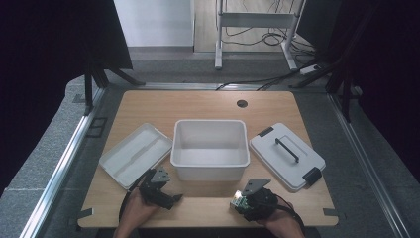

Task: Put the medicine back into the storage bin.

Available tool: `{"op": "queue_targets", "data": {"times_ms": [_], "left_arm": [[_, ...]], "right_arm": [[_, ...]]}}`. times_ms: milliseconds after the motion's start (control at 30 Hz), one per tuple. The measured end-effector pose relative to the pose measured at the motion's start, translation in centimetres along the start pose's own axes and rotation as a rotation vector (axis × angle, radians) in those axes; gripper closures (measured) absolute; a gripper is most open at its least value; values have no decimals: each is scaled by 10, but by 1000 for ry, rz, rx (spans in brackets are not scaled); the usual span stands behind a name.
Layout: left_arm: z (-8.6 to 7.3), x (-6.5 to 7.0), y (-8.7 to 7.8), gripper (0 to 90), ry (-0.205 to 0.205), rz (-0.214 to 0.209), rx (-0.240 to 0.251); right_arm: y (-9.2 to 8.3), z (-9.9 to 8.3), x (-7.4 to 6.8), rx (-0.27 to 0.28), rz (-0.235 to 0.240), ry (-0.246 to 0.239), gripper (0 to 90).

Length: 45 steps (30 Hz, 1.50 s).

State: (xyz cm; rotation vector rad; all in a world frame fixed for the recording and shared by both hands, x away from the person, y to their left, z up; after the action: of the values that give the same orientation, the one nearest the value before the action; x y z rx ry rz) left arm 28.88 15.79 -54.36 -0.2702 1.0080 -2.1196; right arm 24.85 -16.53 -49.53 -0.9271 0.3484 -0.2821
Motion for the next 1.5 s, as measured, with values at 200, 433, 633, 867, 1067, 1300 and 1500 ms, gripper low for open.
{"op": "queue_targets", "data": {"times_ms": [200, 433, 633, 867, 1067, 1300, 1500], "left_arm": [[0, 0, 0, 18, 0, 1, 1], [0, 0, 0, 21, -3, 1, 3], [0, 0, 0, 22, -3, 2, 3], [0, 0, 0, 22, -4, 2, 2], [0, 1, -1, 23, -6, 3, 2], [0, 1, -1, 25, -12, 3, 6], [-1, 1, -1, 27, -13, 4, 6]], "right_arm": [[-18, 15, -3, 3, 24, -33, 446], [-39, 37, -8, 9, 53, -83, 447], [-56, 55, -8, 18, 79, -96, 447], [-73, 76, -4, 21, 77, -99, 447], [-86, 96, 5, 42, 85, -93, 448], [-95, 120, 21, 63, 35, -87, 448], [-92, 138, 41, 75, -14, -56, 448]]}}
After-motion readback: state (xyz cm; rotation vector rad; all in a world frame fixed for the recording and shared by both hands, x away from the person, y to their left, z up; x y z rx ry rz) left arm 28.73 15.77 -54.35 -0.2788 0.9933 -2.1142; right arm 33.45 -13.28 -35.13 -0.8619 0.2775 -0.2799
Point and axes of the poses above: each handheld gripper's, and its own axes: y roughly forward along the jaws, z roughly out of its top, x roughly to its right, the point moved 3 cm from there along y, roughly forward along the jaws, and after that the axes turned 12 degrees about z, right-handed, at the moved point
